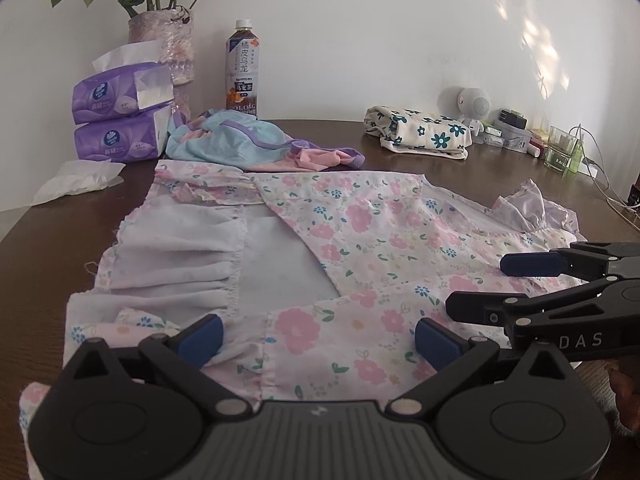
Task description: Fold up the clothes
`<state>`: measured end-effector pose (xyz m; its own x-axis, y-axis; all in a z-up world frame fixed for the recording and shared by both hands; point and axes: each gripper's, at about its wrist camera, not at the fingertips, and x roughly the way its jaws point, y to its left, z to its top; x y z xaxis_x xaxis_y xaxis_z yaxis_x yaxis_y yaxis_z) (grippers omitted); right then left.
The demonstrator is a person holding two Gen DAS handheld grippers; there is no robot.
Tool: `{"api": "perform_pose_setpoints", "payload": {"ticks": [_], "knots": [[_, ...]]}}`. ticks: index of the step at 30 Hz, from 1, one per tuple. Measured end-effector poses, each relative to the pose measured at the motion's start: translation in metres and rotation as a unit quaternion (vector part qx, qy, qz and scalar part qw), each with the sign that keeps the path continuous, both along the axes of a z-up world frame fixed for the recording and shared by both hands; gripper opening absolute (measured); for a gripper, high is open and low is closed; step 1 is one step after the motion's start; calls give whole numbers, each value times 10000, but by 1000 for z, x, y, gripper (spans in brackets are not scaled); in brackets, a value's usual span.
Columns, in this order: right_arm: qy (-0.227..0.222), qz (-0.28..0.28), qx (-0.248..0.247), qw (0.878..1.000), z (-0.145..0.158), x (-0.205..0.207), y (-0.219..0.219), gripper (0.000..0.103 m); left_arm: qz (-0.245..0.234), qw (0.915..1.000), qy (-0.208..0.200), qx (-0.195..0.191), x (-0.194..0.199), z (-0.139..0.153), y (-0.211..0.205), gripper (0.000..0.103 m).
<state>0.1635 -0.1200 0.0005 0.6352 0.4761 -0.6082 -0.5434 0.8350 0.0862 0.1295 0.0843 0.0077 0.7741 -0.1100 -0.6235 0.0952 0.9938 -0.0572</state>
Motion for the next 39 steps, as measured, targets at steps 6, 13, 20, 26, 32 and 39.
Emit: {"api": "perform_pose_setpoints", "payload": {"ticks": [6, 13, 20, 26, 32, 39], "knots": [[-2, -2, -13, 10000, 0, 0, 0, 82, 0, 10000, -5, -24, 0, 0, 1, 103], [-2, -12, -22, 10000, 0, 0, 1, 83, 2, 10000, -6, -34, 0, 0, 1, 103], [-5, -13, -35, 10000, 0, 0, 1, 83, 2, 10000, -9, -45, 0, 0, 1, 103], [-5, -16, -37, 10000, 0, 0, 1, 83, 1, 10000, -9, -51, 0, 0, 1, 103], [-1, -25, -41, 10000, -1, 0, 1, 84, 1, 10000, -13, -68, 0, 1, 2, 103], [-2, -30, -43, 10000, -1, 0, 1, 84, 0, 10000, -13, -69, 0, 1, 2, 103]]}}
